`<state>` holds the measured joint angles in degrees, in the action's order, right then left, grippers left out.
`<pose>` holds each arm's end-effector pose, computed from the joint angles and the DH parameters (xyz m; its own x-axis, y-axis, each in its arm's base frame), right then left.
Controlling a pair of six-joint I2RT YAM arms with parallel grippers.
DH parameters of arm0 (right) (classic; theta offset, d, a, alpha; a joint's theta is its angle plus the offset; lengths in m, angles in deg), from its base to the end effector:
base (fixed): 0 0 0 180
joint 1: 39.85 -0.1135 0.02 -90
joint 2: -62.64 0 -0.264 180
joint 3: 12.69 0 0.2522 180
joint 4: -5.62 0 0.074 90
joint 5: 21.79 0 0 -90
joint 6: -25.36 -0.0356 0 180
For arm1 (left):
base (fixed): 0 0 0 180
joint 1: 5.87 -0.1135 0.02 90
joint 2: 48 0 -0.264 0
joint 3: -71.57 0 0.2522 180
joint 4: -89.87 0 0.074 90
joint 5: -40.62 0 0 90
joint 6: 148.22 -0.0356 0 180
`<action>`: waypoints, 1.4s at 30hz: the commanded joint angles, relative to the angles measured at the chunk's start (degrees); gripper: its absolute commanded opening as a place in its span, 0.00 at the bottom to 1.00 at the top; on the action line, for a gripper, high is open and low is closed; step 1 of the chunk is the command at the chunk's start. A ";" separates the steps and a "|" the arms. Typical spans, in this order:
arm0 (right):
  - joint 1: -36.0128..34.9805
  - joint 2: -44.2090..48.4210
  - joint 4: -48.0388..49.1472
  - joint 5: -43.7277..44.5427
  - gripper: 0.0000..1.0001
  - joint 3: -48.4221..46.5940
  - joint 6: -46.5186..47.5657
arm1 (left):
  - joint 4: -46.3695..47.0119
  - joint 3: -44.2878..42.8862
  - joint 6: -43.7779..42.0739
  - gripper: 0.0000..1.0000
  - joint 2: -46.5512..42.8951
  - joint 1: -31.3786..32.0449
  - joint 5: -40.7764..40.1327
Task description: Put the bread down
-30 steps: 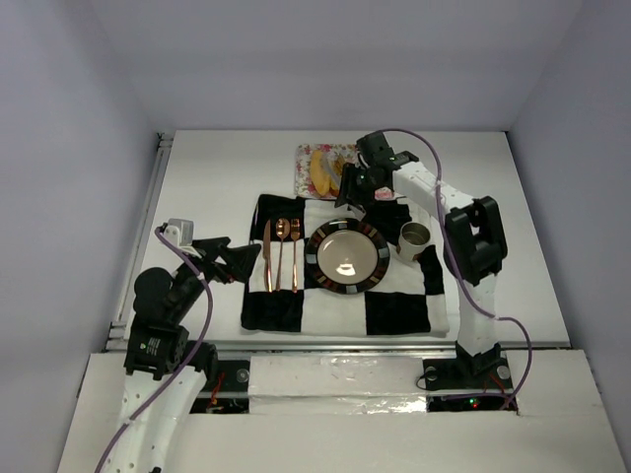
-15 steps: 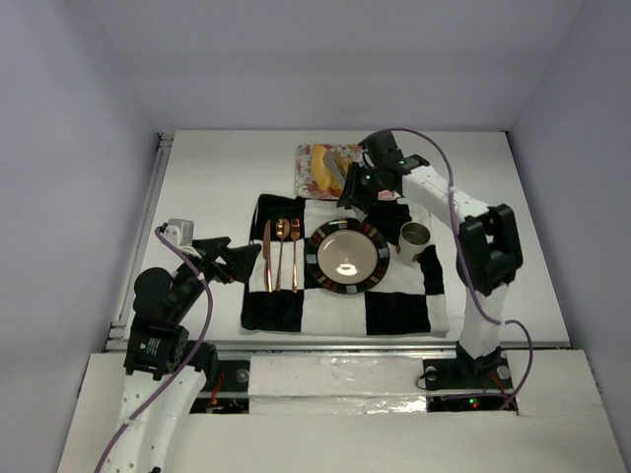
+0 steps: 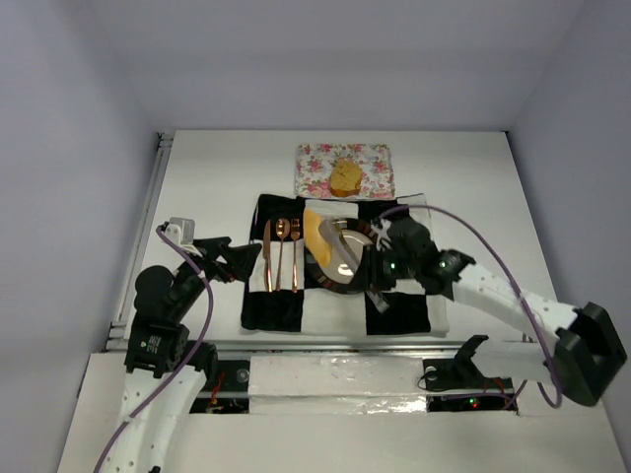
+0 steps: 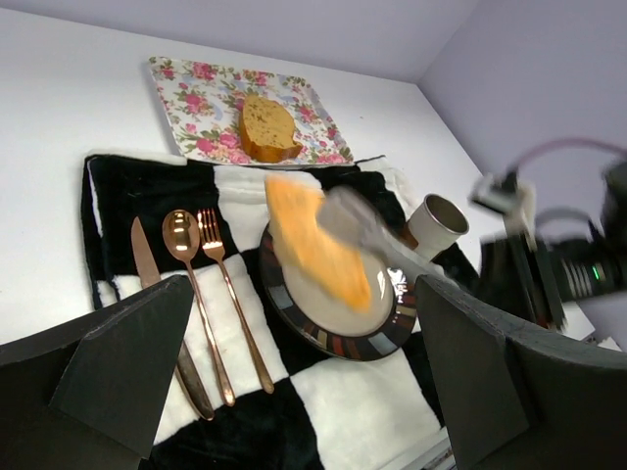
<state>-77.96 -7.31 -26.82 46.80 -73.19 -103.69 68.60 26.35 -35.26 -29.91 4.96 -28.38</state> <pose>0.1950 0.1695 0.2486 -0.9047 0.0358 -0.4246 -0.2813 0.6982 0.6583 0.0960 -0.0314 0.3214 -0.1127 -0.3492 -0.9302 0.5230 0.7751 -0.3544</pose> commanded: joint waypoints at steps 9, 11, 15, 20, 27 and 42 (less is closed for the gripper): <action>-9.00 14.32 11.55 4.36 0.29 17.21 -12.46 | 2.85 0.26 -0.20 0.96 2.48 0.24 0.45; -9.00 13.44 11.56 4.79 0.30 17.04 -11.84 | 2.76 0.35 -0.20 0.96 2.57 0.24 0.28; -9.00 13.35 10.33 6.11 0.52 14.05 -10.53 | 2.67 0.26 -0.11 0.96 2.83 0.24 0.01; -9.00 14.67 6.65 12.77 0.55 8.61 -9.03 | 2.76 0.17 -0.20 0.96 2.83 0.24 0.27; -4.62 8.27 4.09 16.84 0.50 -0.27 -5.34 | 2.85 0.26 -0.28 0.96 2.22 0.24 0.63; 16.47 -29.44 -2.85 4.54 0.46 -29.53 2.31 | 3.64 0.61 -0.46 0.96 -0.60 0.24 2.12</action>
<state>-63.36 -34.87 -26.62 54.21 -98.31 -103.49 69.08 26.46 -35.26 -29.69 4.96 -27.33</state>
